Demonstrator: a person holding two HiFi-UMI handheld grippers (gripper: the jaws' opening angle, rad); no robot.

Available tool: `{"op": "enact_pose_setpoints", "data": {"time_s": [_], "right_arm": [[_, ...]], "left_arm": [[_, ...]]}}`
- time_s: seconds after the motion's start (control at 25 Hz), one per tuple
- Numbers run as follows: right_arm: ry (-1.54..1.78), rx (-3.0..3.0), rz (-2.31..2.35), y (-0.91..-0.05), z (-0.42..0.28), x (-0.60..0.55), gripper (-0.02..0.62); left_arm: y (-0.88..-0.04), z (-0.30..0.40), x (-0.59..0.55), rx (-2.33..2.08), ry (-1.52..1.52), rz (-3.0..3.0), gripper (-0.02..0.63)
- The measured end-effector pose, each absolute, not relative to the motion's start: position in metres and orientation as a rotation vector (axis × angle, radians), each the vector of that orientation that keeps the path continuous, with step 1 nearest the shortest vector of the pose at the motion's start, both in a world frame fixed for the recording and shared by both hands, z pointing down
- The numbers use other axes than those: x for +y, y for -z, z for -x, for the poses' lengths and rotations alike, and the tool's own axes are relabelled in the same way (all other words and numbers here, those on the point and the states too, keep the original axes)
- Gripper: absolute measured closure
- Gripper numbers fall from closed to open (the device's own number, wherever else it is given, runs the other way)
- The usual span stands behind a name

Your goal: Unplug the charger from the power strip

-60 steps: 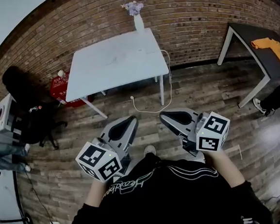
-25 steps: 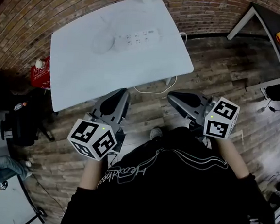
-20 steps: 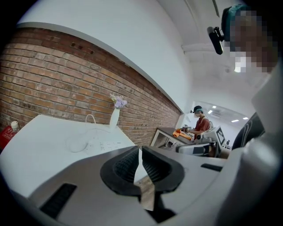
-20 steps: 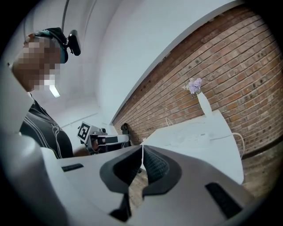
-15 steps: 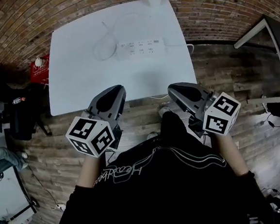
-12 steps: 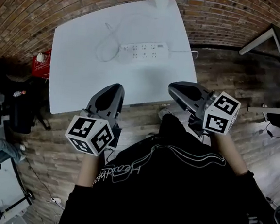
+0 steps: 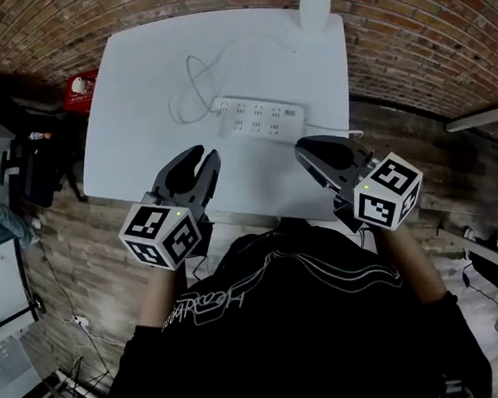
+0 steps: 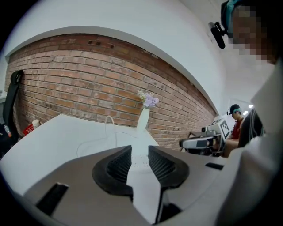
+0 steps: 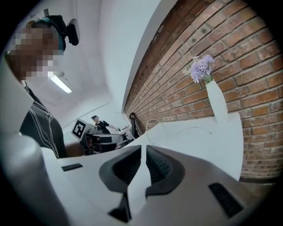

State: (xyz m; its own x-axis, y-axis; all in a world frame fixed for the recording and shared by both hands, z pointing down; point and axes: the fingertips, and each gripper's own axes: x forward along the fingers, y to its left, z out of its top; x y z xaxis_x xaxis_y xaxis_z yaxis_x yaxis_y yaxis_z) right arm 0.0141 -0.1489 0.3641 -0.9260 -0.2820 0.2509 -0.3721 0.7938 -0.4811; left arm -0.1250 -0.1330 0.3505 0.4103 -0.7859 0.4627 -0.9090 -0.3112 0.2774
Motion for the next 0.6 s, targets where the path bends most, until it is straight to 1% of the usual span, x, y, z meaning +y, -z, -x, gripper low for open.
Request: {"op": "enact_pose_setpoints", "data": {"time_s": [0.2, 0.24, 0.28, 0.32, 0.44, 0.6], "right_arm": [[-0.681, -2.744, -0.429, -0.402, -0.008, -0.176, 0.585], [-0.663, -2.726, -0.411, -0.41, -0.005, -0.181, 0.559], [-0.652, -2.708, -0.394, -0.419, -0.002, -0.185, 0.509], [-0.642, -2.69, -0.381, -0.428, 0.0, -0.189, 0.491], [-0.594, -2.647, -0.376, -0.45, 0.006, -0.204, 0.482], [-0.482, -2.593, -0.362, -0.477, 0.017, -0.217, 0.444]], "left_arm": [[-0.382, 0.13, -0.15, -1.539, -0.397, -2.106, 0.444], [-0.389, 0.132, -0.153, -1.546, -0.408, -2.089, 0.425], [-0.395, 0.133, -0.156, -1.548, -0.414, -2.07, 0.401], [-0.401, 0.135, -0.159, -1.551, -0.417, -2.052, 0.384], [-0.415, 0.142, -0.17, -1.57, -0.423, -2.021, 0.37], [-0.438, 0.154, -0.183, -1.575, -0.451, -1.986, 0.359]]}}
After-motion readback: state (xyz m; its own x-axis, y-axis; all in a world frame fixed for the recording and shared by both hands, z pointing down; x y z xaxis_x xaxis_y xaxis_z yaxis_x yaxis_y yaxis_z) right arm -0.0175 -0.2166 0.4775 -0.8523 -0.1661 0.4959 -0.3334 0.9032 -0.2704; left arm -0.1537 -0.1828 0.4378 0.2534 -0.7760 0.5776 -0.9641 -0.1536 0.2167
